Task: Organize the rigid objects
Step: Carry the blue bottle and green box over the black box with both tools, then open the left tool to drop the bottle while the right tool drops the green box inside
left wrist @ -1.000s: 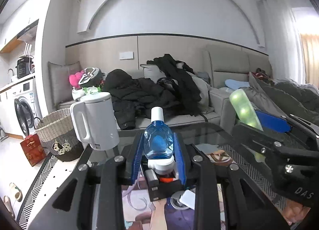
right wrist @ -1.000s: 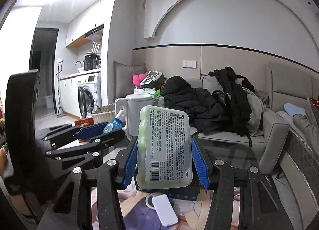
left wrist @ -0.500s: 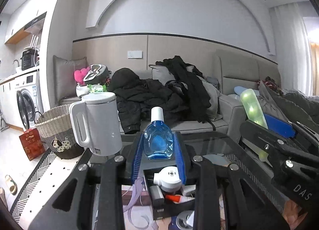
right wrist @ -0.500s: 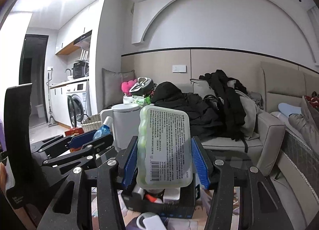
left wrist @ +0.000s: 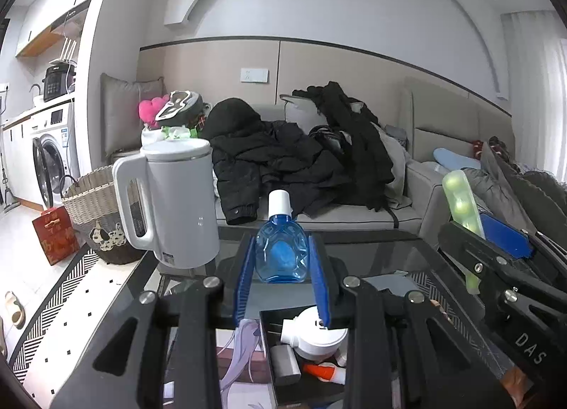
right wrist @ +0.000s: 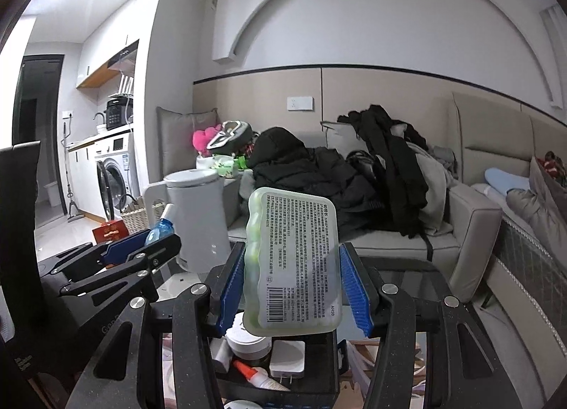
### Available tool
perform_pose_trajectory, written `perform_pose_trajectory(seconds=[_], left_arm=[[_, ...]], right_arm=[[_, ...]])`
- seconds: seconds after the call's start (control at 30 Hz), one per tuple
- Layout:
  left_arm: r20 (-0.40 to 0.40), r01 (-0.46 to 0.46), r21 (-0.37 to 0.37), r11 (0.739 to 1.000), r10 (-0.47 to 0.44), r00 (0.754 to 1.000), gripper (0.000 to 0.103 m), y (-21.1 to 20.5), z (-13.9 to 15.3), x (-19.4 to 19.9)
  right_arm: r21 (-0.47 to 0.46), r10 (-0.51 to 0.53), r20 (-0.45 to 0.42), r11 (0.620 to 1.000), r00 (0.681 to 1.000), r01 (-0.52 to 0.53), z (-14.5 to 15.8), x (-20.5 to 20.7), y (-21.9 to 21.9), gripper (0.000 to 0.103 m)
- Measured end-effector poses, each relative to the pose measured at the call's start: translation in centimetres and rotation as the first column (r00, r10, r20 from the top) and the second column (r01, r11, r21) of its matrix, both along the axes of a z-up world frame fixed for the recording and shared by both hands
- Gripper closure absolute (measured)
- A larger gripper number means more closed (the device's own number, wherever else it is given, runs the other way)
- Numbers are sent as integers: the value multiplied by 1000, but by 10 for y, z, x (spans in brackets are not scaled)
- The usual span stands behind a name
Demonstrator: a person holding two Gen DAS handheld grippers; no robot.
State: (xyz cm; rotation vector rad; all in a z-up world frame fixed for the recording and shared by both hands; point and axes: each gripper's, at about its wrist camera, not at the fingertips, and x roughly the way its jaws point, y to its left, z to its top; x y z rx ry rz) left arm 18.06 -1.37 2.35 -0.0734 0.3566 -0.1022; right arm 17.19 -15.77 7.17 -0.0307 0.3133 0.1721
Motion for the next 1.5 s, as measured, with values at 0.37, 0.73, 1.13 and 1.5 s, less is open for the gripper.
perform_pose_trajectory(seconds=[0.37, 0.73, 1.13, 1.5], left_arm=[[-56, -17, -22, 1000, 16, 998, 74, -2, -16, 22], [-167, 10, -11, 1000, -12, 986, 74, -10, -40, 42], [-328, 92, -5, 996, -89, 940, 75, -29, -68, 54], [-375, 126, -5, 992, -119, 919, 74, -30, -81, 44]], right_arm=[[-5, -30, -49, 1000, 998, 30, -19, 33, -2, 51], [3, -45, -140, 999, 989, 46, -43, 58, -7, 51], [22, 3, -399, 1000, 917, 7, -96, 85, -7, 51], [-37, 16, -506, 999, 862, -40, -131, 85, -1, 51]])
